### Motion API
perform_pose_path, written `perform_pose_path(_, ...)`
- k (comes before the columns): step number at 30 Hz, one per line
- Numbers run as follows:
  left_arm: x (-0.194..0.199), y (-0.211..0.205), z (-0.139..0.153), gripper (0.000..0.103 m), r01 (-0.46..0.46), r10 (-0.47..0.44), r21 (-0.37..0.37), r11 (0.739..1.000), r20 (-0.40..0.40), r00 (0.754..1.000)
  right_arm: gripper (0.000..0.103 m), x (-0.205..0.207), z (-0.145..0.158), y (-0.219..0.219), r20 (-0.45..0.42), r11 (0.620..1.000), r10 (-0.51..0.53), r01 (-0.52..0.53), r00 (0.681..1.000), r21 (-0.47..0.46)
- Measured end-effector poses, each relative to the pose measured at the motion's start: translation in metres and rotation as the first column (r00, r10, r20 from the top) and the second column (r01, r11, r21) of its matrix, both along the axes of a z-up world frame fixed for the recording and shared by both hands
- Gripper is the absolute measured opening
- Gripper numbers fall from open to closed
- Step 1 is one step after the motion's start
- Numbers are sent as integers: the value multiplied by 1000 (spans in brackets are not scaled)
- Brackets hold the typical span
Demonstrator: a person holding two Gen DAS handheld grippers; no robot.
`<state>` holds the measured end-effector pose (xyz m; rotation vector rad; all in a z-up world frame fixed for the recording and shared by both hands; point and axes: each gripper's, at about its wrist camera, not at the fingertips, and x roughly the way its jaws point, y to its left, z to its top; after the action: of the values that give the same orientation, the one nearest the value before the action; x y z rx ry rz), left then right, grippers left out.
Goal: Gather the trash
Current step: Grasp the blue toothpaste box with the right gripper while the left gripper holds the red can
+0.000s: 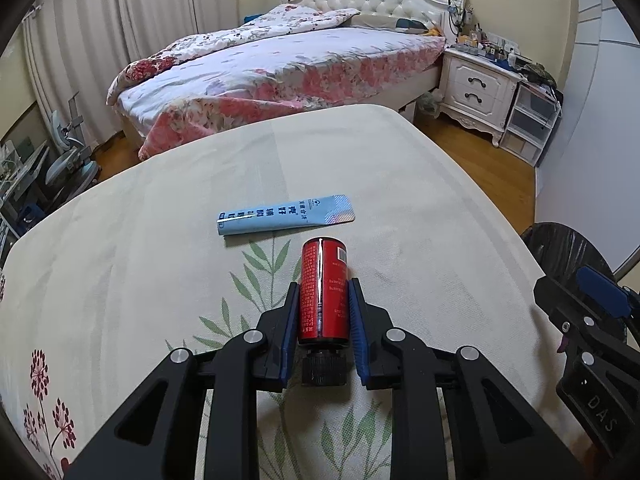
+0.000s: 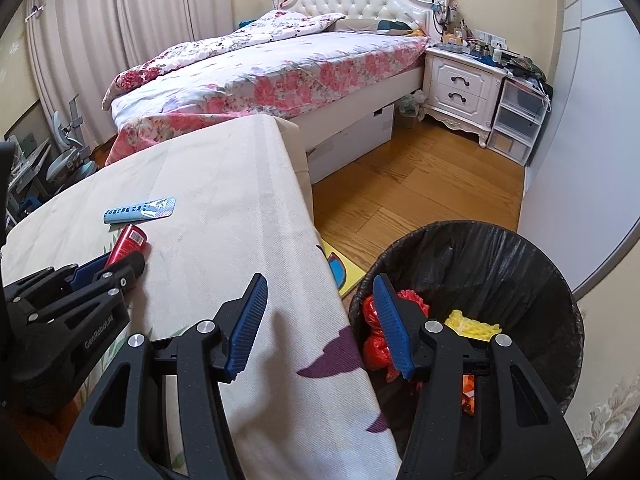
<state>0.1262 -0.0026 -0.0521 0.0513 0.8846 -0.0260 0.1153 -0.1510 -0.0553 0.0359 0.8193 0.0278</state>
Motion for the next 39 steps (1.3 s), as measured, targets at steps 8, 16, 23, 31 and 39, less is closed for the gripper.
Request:
perform_pose_path(8, -7, 24, 3, 24, -33, 34, -14, 999, 7, 999, 54, 13, -1, 17, -11, 999, 29, -29, 1000, -14)
perform_pose_path(16, -15, 69, 6, 25, -103, 103, -12, 995, 17, 994, 54, 32, -1, 45, -12, 997, 75, -76, 997, -29)
perform_pose_path(23, -25, 118, 5, 25, -182, 182, 3, 983, 17, 983, 54, 59, 2, 73, -3, 992, 111, -111, 994, -55)
perform_pose_path(31, -38, 166, 2, 25, -265, 265, -8, 964, 6, 964, 54, 105, -2, 98, -40, 989, 137, -139, 990, -49)
perform_pose_path(39, -48, 182, 2, 25, -286, 286, -35, 958, 8, 958, 63, 103, -8, 114, -82, 978, 175, -183, 981, -102)
